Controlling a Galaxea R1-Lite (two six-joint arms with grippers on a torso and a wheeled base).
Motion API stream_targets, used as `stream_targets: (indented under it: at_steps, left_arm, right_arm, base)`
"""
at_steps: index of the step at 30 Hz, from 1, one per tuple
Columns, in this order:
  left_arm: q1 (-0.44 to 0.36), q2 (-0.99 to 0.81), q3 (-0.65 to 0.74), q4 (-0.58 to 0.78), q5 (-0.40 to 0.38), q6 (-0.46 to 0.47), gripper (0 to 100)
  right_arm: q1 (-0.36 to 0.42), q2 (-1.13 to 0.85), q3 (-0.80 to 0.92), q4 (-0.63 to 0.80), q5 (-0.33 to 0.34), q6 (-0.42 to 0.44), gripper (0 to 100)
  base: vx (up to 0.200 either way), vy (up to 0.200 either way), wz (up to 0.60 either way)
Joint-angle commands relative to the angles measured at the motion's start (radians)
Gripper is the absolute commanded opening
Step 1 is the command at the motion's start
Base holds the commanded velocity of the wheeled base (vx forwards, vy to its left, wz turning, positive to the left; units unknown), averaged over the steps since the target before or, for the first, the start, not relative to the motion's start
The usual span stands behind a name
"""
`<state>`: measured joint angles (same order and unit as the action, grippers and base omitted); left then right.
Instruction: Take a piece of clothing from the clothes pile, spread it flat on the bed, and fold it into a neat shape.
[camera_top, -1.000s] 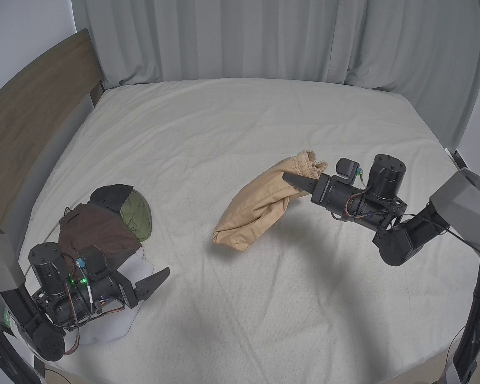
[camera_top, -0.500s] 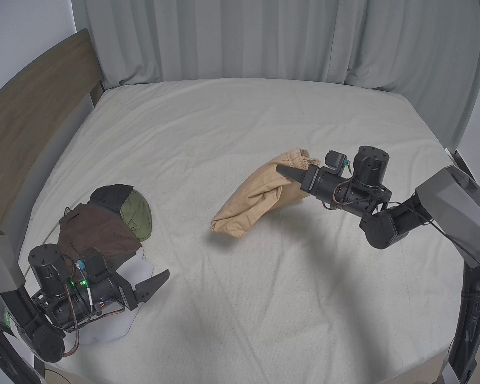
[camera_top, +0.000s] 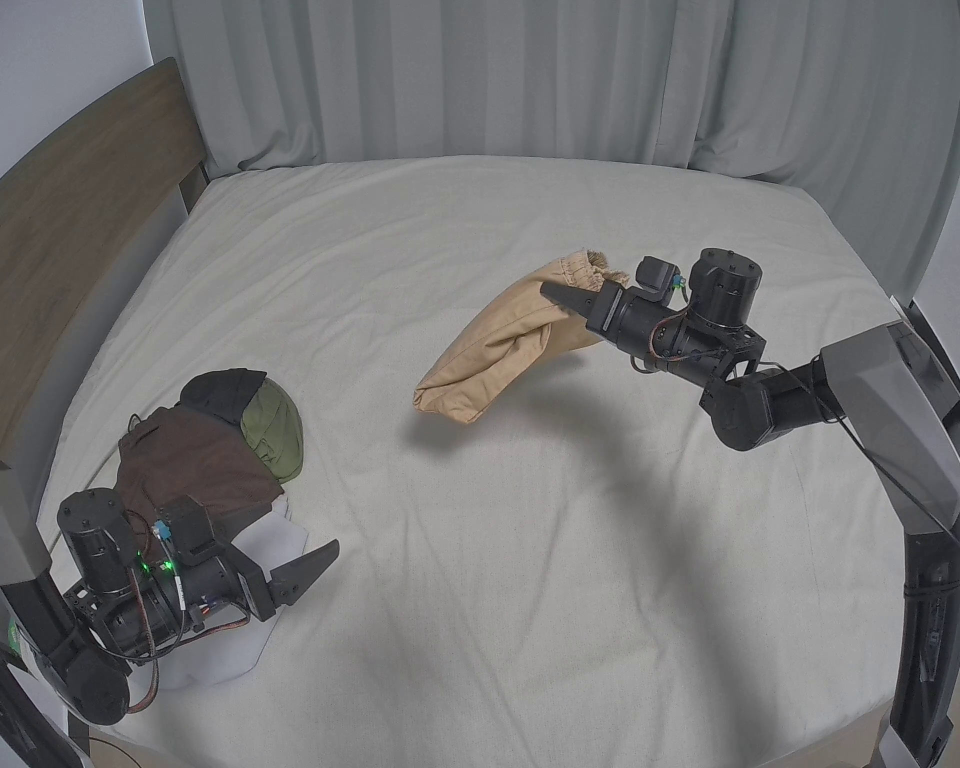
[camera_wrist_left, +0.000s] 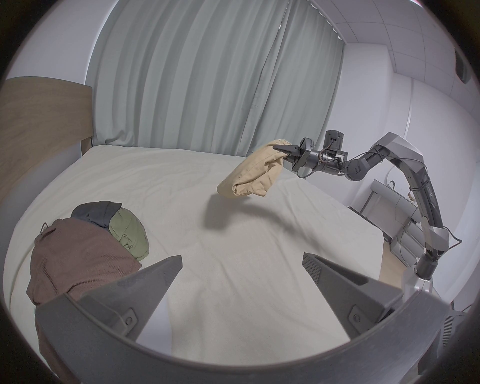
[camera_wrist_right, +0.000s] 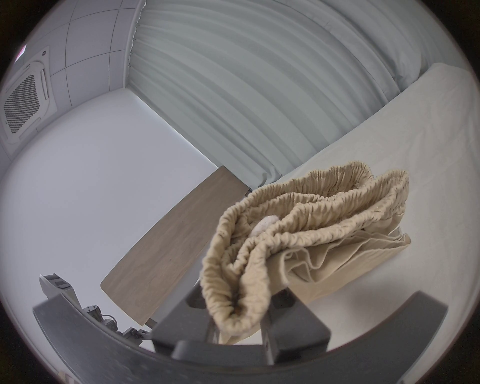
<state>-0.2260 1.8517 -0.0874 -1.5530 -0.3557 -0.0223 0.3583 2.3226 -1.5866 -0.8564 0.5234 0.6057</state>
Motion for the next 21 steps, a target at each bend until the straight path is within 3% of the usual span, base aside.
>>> stream_targets:
  at_steps: [1, 9, 21]
  left_arm:
    - [-0.001, 0.006, -0.002, -0.001, 0.000, -0.001, 100]
    - [-0.001, 0.004, -0.002, -0.001, -0.002, -0.001, 100]
    - [-0.003, 0.004, -0.003, -0.001, -0.002, -0.001, 100]
  right_arm:
    - [-0.010, 0.040, -0.030, 0.002, -0.002, 0.000, 0]
    - [-0.041, 0.106, -0.015, -0.013, -0.010, 0.002, 0]
    - [-0.070, 0.054, 0.238, -0.033, -0.014, -0.029, 0]
  base:
    - [0.000, 0.000, 0.00]
    - [0.000, 0.000, 0.00]
    - [0.000, 0.000, 0.00]
